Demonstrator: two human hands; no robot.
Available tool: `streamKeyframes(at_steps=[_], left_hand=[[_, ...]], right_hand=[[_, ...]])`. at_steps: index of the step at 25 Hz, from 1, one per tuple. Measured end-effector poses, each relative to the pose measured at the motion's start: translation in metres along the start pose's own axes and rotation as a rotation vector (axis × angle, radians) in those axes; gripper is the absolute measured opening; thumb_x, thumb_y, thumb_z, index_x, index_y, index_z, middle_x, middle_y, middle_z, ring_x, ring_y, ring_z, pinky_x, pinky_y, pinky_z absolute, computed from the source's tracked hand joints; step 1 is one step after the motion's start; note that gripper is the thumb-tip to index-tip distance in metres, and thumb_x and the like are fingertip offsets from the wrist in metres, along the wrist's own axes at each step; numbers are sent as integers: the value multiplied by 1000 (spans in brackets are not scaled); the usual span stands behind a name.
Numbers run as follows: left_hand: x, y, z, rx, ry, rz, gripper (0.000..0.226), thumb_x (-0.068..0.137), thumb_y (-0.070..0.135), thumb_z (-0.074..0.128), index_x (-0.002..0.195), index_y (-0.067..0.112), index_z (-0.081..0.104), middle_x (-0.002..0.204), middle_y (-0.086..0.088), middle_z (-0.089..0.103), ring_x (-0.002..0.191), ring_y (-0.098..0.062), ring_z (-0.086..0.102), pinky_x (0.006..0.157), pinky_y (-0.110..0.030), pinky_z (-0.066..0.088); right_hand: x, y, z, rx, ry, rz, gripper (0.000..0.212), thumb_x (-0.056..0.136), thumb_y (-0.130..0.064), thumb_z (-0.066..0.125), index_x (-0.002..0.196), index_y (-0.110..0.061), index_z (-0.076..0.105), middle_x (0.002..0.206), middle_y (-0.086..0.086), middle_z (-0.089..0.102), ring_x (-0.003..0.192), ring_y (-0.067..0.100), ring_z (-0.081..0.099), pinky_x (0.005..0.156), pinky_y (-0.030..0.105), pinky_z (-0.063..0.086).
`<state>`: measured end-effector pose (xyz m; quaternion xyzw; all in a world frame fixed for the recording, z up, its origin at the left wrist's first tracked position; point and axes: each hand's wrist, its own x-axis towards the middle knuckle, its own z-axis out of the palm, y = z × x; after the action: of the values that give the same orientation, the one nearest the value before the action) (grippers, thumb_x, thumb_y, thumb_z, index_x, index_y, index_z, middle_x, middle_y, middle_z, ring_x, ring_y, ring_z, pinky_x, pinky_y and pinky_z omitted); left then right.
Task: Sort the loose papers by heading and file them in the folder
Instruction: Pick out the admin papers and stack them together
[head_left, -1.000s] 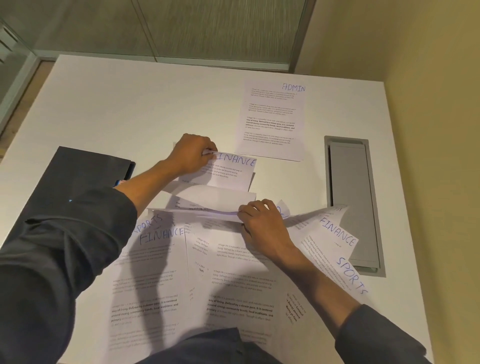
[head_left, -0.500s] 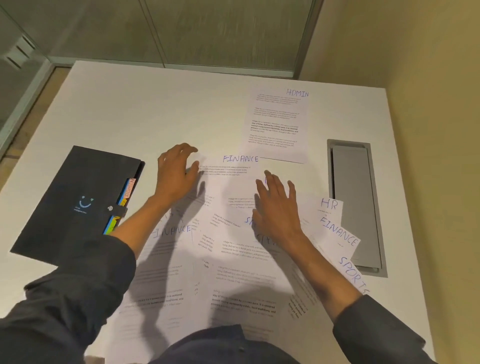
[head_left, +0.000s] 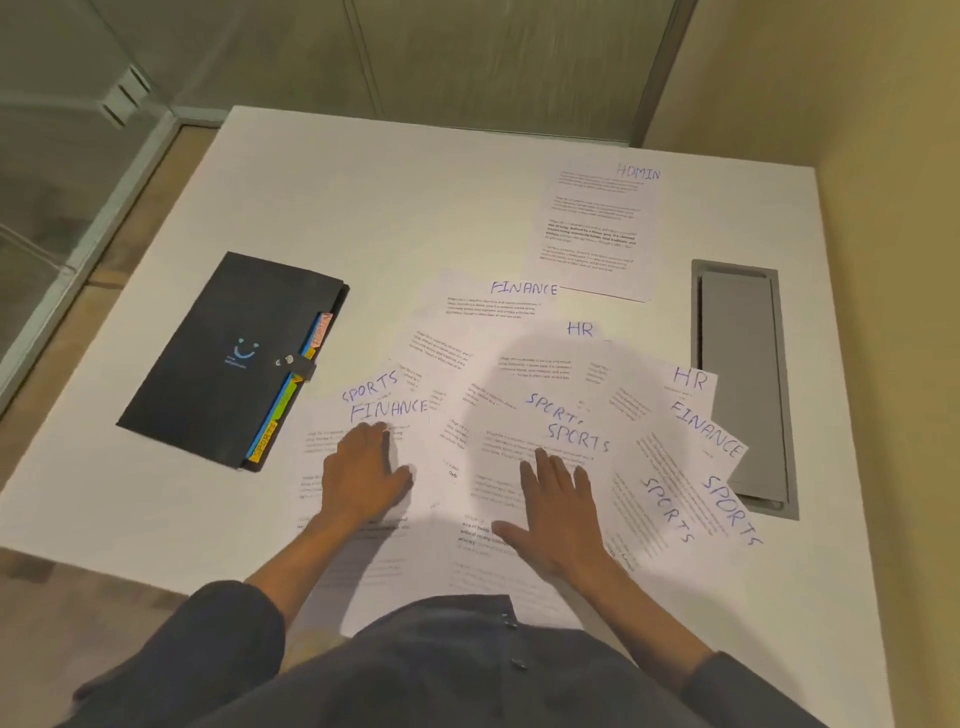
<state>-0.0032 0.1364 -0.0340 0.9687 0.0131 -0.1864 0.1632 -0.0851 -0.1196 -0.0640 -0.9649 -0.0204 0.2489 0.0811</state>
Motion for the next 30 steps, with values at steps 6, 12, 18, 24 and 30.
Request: streamKeyframes(at_steps=[6, 12, 18, 24, 30], left_hand=[[-35, -27, 35, 215, -141, -125, 108, 73, 78, 53, 153, 25, 3, 161, -9, 1, 147, -35, 9, 113, -54, 21], [-34, -30, 40, 197, -154, -128, 106, 79, 75, 50, 153, 25, -7, 161, -10, -16, 148, -36, -9, 116, -56, 8], [-35, -6, 50, 194, -109, 58, 98, 80, 77, 42, 154, 26, 0, 161, -12, -14, 147, -34, -13, 115, -58, 2], [-34, 14, 72, 258, -175, 103, 115, 66, 90, 41, 152, 32, -9, 158, -13, -24, 145, -38, -18, 113, -63, 1], [-23, 20, 64, 237, -166, 95, 108, 73, 83, 46, 153, 30, -4, 159, -16, -19, 146, -41, -14, 113, -63, 5]], right_hand=[[9, 21, -6, -62, 104, 55, 93, 90, -72, 36, 157, -19, 0, 164, 8, -11, 152, 28, -9, 120, 54, -4], [-9, 14, -15, -19, 258, 49, 60, 99, -37, 46, 151, -11, 32, 162, 14, 19, 150, 30, 18, 120, 55, 13], [-40, -11, 22, -37, -31, -34, 104, 77, -83, 24, 157, -22, 1, 163, 6, -14, 152, 30, -8, 121, 56, 0], [-32, -1, 25, 0, -24, 97, 118, 73, -85, 47, 155, -26, -13, 161, 5, -25, 149, 31, -20, 120, 57, 1], [-30, 7, 20, 148, 1, 274, 120, 73, -83, 52, 155, -24, -13, 160, 10, -25, 149, 34, -20, 120, 55, 4]])
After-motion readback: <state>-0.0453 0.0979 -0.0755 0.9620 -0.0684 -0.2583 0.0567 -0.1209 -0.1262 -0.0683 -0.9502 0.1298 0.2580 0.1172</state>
